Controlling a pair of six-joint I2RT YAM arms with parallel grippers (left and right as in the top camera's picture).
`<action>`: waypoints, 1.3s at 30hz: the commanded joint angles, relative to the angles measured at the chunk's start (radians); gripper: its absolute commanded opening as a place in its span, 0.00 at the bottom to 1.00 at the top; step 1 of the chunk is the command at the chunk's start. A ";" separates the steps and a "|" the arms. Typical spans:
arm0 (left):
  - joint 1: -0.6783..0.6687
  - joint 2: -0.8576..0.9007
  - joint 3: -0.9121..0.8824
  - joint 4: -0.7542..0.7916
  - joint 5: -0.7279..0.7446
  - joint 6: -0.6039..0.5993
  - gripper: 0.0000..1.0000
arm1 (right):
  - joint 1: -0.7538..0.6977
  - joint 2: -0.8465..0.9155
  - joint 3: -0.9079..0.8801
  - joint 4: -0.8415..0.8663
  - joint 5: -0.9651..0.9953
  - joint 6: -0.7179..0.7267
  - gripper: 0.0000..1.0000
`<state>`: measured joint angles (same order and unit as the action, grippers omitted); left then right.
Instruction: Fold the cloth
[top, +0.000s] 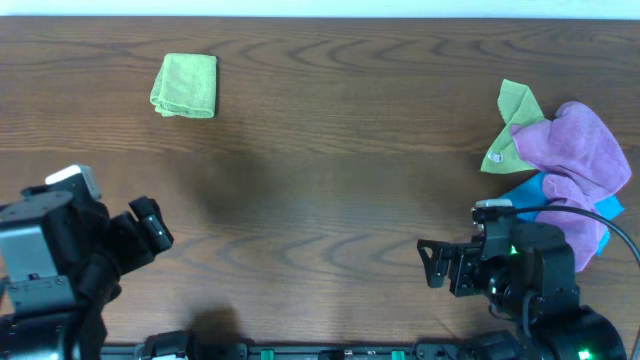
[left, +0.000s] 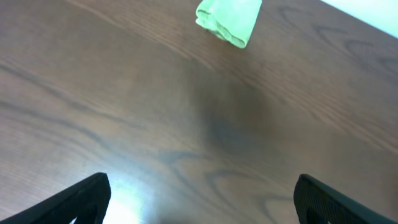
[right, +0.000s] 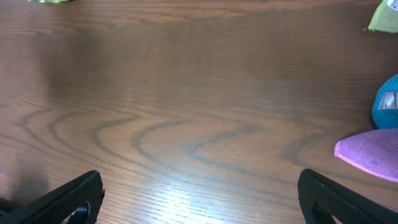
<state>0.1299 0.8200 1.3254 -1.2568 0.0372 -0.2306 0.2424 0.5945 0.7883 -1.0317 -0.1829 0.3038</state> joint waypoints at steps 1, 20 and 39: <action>0.000 -0.056 -0.124 0.070 0.002 0.017 0.95 | -0.008 -0.003 -0.006 -0.002 0.000 0.010 0.99; -0.063 -0.570 -0.790 0.502 -0.004 0.029 0.95 | -0.008 -0.003 -0.006 -0.002 -0.001 0.010 0.99; -0.080 -0.816 -1.048 0.497 -0.048 0.123 0.95 | -0.008 -0.003 -0.006 -0.002 0.000 0.010 0.99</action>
<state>0.0559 0.0158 0.2871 -0.7593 0.0067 -0.1566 0.2405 0.5945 0.7841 -1.0321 -0.1829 0.3042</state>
